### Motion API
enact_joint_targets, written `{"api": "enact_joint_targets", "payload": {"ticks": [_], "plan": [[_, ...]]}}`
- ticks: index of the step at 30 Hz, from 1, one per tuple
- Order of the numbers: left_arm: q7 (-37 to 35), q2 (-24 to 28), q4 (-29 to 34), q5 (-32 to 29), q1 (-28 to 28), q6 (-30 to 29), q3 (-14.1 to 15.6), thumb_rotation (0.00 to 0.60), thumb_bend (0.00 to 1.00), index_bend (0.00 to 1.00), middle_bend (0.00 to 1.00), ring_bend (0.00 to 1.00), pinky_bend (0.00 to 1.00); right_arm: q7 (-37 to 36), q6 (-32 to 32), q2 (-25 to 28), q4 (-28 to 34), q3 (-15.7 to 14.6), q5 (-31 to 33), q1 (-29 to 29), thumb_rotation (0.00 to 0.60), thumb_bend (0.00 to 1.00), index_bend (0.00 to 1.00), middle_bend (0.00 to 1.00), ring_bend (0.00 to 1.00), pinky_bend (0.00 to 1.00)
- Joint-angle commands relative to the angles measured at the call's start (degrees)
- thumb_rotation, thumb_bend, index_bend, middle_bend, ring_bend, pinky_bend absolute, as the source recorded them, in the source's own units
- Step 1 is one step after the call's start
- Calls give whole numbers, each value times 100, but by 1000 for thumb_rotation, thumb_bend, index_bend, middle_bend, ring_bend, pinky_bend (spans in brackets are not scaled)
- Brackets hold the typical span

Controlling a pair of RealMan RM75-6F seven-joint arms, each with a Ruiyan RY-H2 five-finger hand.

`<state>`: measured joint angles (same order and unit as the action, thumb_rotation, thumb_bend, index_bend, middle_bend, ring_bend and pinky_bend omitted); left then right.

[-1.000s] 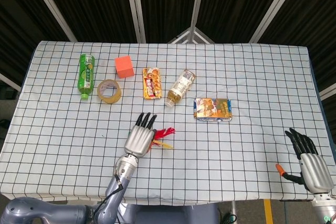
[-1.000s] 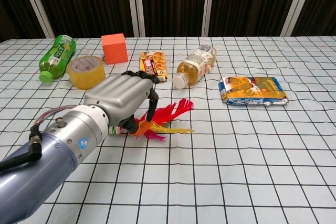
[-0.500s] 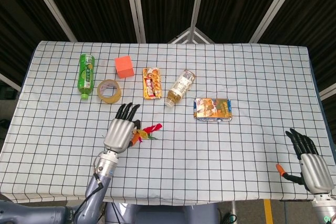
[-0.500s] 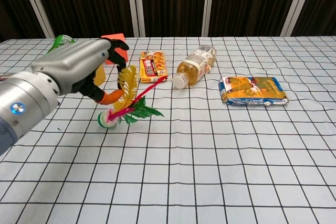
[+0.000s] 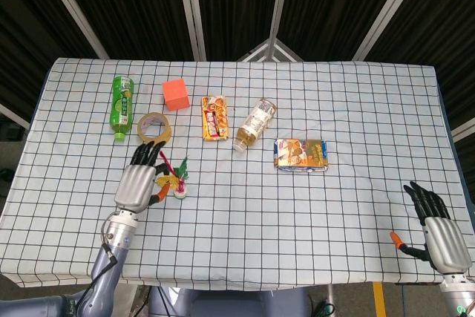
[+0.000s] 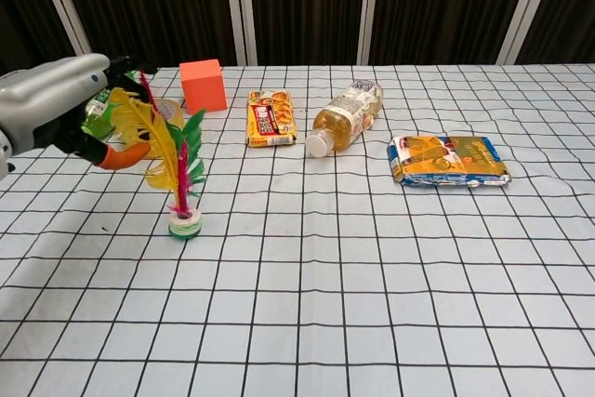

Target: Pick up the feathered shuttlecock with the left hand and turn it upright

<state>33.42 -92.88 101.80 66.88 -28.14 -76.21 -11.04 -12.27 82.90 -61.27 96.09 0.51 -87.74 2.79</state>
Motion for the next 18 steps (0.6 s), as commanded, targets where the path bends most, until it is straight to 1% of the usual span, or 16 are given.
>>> {"api": "enact_joint_targets", "payload": {"ticks": [1,2,4,8,12,15,17,18], "plan": [[-288,191,71,192,104,-31,90,600,226,42,0,0,0,3,0,0,1,-1,-4,0,600,339,0,0,0,0],[-356,242,105,228,127,-43,103,600,196,12,0,0,0,3,-1,0,2,-2,-5,0,600,339,0,0,0,0],[-487,356,193,318,180,-76,138,600,168,0,0,0,0,2,0,2,1,-2,-9,0,600,339,0,0,0,0],[-737,720,499,621,355,-242,275,600,161,0,0,0,0,-6,1,6,-6,-1,-14,1,600,339,0,0,0,0],[-1021,1298,886,1007,632,-498,492,600,161,0,0,0,0,4,-2,13,-4,-11,-30,0,600,339,0,0,0,0],[-1289,1841,1045,1383,931,-788,743,600,161,0,0,0,0,26,1,14,-9,-18,-51,0,600,339,0,0,0,0],[-1428,2161,1023,1621,1137,-1005,918,600,161,0,0,0,0,43,-5,10,-11,-22,-56,3,600,339,0,0,0,0],[-1493,2387,918,1819,1307,-1202,1062,600,161,0,0,0,0,55,-6,8,-11,-24,-66,6,600,339,0,0,0,0]]}}
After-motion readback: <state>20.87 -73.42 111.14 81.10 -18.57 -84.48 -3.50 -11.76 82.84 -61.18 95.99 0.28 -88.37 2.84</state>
